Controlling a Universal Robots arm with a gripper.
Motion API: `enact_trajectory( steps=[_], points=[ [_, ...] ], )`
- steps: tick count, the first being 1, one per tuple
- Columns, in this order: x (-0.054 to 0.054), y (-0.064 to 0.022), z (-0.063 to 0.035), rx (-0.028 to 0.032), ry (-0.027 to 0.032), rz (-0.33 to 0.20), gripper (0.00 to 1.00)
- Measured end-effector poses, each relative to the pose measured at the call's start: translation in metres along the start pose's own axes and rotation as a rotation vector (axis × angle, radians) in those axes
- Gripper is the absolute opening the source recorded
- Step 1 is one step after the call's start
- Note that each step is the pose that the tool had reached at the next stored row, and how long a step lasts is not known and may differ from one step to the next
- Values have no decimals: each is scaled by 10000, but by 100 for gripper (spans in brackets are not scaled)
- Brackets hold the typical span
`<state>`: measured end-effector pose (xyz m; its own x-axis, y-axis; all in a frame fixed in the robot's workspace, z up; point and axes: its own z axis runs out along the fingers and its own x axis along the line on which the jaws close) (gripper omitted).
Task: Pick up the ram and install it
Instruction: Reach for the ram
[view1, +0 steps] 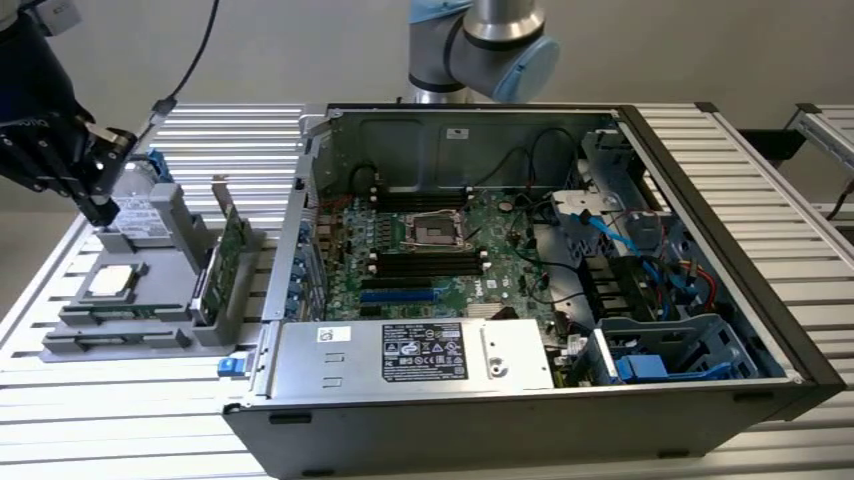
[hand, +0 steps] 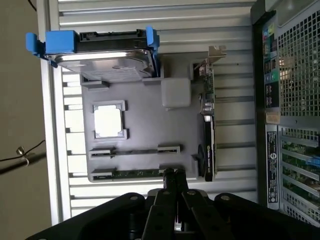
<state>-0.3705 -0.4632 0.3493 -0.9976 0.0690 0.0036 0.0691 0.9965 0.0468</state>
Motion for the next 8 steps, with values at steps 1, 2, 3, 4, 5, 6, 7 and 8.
enact_trajectory(
  steps=[1, 2, 3, 4, 5, 6, 7, 8],
  points=[
    [44, -3, 16, -1, 0, 0, 10],
    [93, -5, 33, -1, 0, 0, 10],
    [137, -7, 48, 1, 0, -1, 10],
    [182, -9, 64, 0, 0, -1, 10],
    [221, -13, 75, -9, 4, -5, 10],
    [256, -14, 84, -29, 6, -4, 10],
    [257, -14, 85, -37, 8, -5, 10],
    [257, -14, 85, -37, 7, -5, 10]
  ],
)
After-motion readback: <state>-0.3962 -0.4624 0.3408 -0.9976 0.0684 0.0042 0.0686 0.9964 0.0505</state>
